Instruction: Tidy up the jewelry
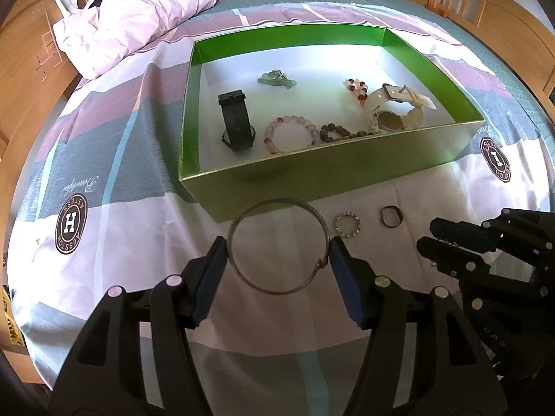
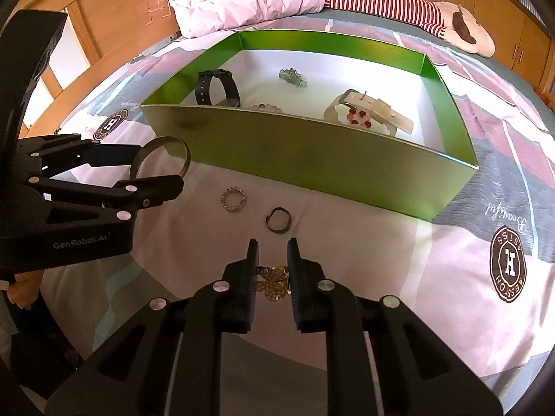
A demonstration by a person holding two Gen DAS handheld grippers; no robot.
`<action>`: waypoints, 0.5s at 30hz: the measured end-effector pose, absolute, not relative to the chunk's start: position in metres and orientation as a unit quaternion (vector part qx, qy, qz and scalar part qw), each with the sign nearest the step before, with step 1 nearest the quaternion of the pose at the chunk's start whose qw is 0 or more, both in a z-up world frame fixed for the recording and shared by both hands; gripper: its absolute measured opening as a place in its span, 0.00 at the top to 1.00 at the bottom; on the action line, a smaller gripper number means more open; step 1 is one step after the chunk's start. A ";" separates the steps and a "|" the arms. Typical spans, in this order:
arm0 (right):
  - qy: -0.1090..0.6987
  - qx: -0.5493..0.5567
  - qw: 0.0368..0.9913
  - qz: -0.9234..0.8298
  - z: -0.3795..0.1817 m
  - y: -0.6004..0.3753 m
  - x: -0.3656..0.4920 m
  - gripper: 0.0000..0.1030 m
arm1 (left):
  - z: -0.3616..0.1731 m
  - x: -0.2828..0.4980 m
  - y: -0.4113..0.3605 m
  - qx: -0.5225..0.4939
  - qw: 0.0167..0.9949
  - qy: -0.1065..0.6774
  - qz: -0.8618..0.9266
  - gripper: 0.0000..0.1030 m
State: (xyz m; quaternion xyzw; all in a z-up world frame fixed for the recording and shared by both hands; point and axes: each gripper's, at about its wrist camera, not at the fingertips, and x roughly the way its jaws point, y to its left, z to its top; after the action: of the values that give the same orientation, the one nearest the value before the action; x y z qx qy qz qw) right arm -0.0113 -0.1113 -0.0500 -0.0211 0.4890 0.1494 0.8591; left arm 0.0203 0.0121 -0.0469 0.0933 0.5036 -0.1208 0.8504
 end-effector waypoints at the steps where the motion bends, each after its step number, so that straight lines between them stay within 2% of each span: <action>1: 0.489 -0.021 0.859 0.149 -0.050 -0.111 -0.011 0.84 | -0.047 0.020 0.012 0.093 0.850 0.504 -0.121 0.40; 15: 0.483 -0.012 0.863 0.147 -0.047 -0.114 -0.010 0.84 | -0.042 0.021 0.013 0.090 0.855 0.497 -0.119 0.40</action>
State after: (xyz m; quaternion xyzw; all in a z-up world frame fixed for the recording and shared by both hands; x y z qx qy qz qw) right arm -0.0104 -0.1138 -0.0474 -0.0117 0.4825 0.1470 0.8634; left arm 0.0210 0.0128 -0.0417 0.0900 0.4969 -0.1193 0.8548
